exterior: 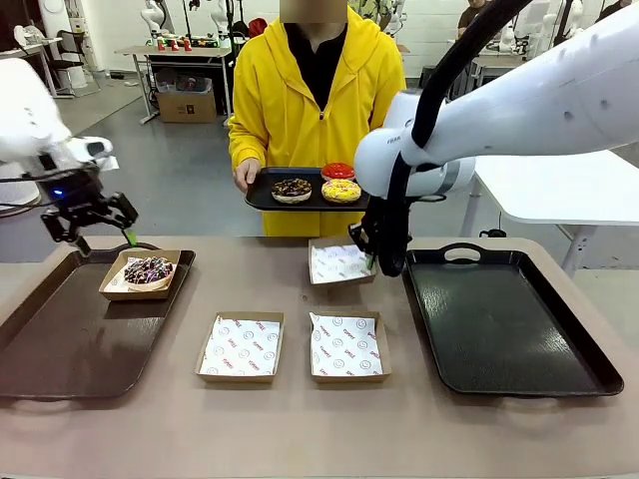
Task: Individually package the donuts and arrange them on the tray.
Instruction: Place the picked Paper togo box on the Handle tray while simultaneously picking up another Paper togo box from the table with the other hand.
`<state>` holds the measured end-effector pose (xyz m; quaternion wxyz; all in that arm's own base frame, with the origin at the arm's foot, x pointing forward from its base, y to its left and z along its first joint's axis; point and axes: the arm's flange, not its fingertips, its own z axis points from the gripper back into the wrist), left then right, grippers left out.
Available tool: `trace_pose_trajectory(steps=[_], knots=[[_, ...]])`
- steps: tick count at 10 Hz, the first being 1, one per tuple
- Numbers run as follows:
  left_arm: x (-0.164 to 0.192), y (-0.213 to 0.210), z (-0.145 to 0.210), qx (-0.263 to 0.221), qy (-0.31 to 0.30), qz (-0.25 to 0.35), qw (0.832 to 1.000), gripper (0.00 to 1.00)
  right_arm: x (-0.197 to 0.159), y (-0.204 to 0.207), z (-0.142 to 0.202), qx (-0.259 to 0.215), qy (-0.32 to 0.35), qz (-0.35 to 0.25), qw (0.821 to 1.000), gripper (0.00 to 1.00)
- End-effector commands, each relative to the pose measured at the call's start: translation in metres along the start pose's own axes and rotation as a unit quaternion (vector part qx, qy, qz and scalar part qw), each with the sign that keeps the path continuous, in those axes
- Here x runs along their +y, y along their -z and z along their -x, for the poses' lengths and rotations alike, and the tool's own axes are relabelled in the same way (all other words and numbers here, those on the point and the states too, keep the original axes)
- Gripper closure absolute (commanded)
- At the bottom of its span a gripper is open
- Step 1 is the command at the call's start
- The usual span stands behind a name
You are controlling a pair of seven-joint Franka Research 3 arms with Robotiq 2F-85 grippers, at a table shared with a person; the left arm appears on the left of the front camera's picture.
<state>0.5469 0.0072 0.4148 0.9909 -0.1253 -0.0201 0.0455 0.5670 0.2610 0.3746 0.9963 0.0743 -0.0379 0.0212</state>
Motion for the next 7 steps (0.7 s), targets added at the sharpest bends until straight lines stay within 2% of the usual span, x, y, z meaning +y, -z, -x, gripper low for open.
trace_pose_trajectory(steps=[1,2,4,5,7], knots=[[0.034,-0.038,0.047,-0.009,-0.002,0.084,0.996,0.00,0.001,-0.048,0.021,-0.017,0.003,-0.007,1.000,1.00],[0.058,-0.057,0.075,-0.022,0.003,0.153,0.988,0.00,0.003,-0.070,0.022,-0.025,0.007,-0.008,1.000,1.00],[0.095,-0.069,0.111,-0.044,0.008,0.256,0.966,0.00,0.004,-0.098,0.016,-0.025,0.024,-0.014,0.999,1.00],[0.119,-0.070,0.127,-0.061,-0.004,0.306,0.950,0.00,0.005,-0.106,0.012,-0.023,0.031,-0.014,0.999,1.00],[0.173,-0.070,0.145,-0.051,-0.047,0.386,0.920,0.00,0.006,-0.112,0.003,-0.012,0.051,-0.016,0.998,1.00]])
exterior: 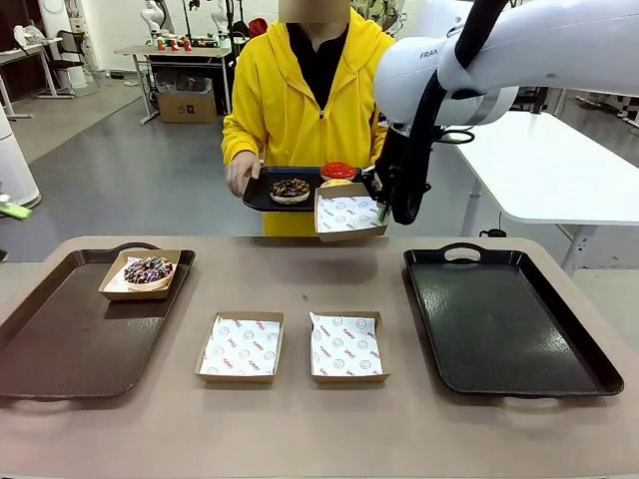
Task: Individually package the donuts and arrange them on the tray.
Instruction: Place the picked Paper togo box on the Handle tray while simultaneously picking up another Paper togo box from the table with the other hand.
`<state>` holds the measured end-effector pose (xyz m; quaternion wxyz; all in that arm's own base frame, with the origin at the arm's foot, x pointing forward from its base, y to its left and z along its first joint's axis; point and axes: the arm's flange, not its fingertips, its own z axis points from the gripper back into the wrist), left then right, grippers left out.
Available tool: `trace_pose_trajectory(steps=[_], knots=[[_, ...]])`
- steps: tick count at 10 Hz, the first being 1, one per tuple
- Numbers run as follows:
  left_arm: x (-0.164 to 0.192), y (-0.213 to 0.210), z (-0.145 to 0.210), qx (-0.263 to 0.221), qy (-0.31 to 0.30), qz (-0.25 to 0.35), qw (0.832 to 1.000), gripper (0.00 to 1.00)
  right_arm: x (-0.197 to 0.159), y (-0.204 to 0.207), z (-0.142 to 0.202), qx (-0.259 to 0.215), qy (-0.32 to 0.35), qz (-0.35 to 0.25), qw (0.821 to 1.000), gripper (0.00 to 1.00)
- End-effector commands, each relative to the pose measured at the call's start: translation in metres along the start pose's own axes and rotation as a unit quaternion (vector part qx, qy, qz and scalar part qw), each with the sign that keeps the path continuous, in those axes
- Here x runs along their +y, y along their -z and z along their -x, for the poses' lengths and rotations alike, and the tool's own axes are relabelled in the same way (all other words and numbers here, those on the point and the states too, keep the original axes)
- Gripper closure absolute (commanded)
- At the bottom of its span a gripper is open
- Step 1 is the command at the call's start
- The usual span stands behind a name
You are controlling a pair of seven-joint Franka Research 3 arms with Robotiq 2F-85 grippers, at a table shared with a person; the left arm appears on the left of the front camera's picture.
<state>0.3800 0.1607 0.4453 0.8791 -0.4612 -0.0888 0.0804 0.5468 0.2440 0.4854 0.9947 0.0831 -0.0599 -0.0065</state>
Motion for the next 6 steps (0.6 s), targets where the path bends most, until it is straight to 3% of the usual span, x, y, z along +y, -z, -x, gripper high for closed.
trace_pose_trajectory(steps=[1,5,6], knots=[[0.035,-0.017,-0.008,0.009,-0.025,0.062,0.998,0.00,0.007,0.003,-0.011,0.016,0.030,-0.007,0.999,1.00],[0.082,-0.023,-0.035,0.039,-0.014,0.086,0.995,0.00,0.015,0.012,-0.016,0.024,0.046,-0.002,0.999,1.00],[0.070,-0.023,-0.007,0.026,-0.032,0.076,0.996,0.00,0.016,0.015,-0.018,0.027,0.049,-0.003,0.998,1.00]])
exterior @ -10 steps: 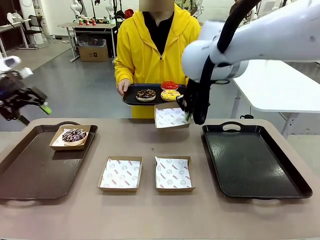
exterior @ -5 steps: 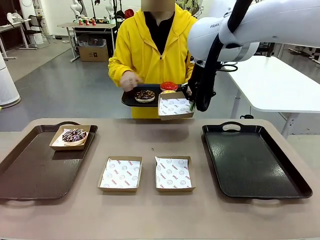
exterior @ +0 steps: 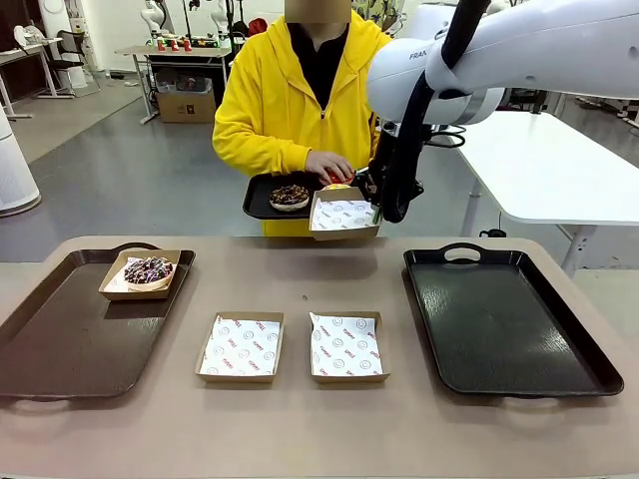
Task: Individually package the donuts and arrange them on the tray.
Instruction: Place the picked Paper togo box on the Handle tray while simultaneously picking up another Paper togo box from the table with the other hand.
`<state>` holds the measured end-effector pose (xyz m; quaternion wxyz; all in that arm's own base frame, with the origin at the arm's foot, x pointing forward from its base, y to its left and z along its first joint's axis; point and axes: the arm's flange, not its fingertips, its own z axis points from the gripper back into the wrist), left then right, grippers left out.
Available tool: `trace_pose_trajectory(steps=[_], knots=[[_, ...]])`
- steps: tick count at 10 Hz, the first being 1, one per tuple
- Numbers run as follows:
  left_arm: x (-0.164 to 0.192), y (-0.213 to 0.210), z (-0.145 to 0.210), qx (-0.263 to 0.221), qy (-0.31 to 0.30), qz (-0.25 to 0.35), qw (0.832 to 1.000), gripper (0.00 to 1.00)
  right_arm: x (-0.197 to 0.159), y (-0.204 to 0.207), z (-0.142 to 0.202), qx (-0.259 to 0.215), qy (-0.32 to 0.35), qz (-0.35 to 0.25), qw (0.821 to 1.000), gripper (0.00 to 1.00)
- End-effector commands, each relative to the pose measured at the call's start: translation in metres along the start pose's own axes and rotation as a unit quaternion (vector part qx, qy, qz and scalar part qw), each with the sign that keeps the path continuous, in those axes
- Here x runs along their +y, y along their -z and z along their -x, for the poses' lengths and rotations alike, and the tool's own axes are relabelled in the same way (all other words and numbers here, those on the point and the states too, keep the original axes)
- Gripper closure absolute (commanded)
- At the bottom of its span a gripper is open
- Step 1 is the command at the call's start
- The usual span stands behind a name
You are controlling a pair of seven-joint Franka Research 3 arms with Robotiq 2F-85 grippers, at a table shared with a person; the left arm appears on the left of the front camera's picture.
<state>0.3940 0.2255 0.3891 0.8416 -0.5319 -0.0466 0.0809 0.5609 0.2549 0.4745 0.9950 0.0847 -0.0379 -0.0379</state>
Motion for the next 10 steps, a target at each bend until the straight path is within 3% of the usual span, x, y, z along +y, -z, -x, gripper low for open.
trace_pose_trajectory(steps=[1,10], knots=[[-0.0118,-0.0028,0.0177,-0.013,-0.002,0.000,1.000,0.00,0.0079,0.0031,-0.0067,0.010,0.016,-0.001,1.000,1.00],[-0.0118,-0.0028,0.0177,-0.013,-0.002,0.000,1.000,0.00,0.0000,0.0000,0.0000,0.000,0.000,0.000,1.000,1.00]])
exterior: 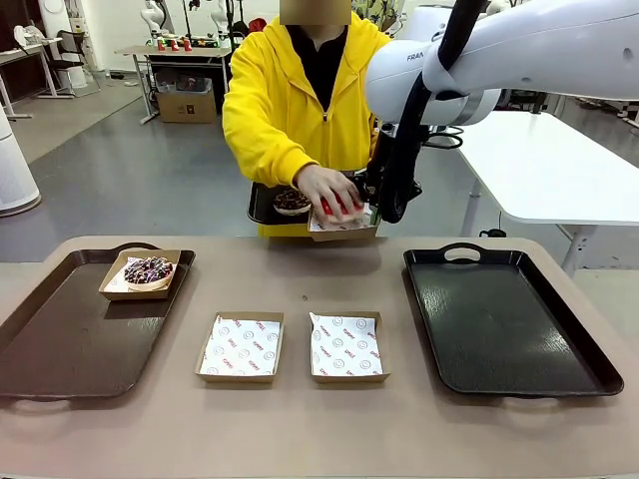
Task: Individually package the donuts and arrange them on the tray.
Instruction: Place the picked Paper togo box on the Handle tray while simultaneously picking up another Paper togo box from the table with the other hand.
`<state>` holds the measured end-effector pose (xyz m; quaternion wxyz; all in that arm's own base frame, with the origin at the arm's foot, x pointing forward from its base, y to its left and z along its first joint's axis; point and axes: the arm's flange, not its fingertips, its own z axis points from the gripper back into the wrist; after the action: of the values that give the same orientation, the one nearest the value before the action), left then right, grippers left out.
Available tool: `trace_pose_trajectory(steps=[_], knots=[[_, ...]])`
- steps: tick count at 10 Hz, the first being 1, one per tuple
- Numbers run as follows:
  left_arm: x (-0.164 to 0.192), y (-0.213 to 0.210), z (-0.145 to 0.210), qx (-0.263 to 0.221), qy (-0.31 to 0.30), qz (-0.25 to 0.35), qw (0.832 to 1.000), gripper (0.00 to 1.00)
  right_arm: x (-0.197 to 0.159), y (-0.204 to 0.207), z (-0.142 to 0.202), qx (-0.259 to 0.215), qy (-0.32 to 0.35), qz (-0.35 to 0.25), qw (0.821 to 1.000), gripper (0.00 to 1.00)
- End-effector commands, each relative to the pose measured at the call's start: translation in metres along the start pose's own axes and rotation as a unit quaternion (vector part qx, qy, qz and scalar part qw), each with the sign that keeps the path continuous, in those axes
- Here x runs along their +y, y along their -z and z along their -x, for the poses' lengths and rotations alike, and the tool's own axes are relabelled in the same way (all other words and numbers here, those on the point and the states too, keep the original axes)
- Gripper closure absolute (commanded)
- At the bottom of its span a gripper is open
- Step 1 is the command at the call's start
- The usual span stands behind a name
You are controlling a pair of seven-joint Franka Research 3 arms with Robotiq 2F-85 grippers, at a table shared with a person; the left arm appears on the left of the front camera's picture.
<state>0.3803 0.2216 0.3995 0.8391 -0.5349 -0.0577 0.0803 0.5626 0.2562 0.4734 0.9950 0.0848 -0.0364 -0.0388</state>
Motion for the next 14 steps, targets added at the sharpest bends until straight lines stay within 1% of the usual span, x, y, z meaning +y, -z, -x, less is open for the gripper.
trace_pose_trajectory(steps=[1,12,13,14], knots=[[-0.002,0.000,0.003,-0.004,-0.008,-0.005,1.000,0.00,-0.001,-0.001,0.001,-0.001,-0.001,0.000,1.000,1.00],[-0.002,0.000,0.003,-0.004,-0.008,-0.005,1.000,0.00,-0.001,-0.001,0.001,-0.001,-0.001,0.000,1.000,1.00],[0.000,0.000,0.000,0.000,0.000,0.000,1.000,0.00,0.000,0.000,0.000,0.000,0.000,0.000,1.000,0.99],[-0.012,0.005,0.009,-0.001,0.017,-0.032,0.999,0.00,-0.017,-0.009,0.012,0.001,0.000,0.021,1.000,0.99]])
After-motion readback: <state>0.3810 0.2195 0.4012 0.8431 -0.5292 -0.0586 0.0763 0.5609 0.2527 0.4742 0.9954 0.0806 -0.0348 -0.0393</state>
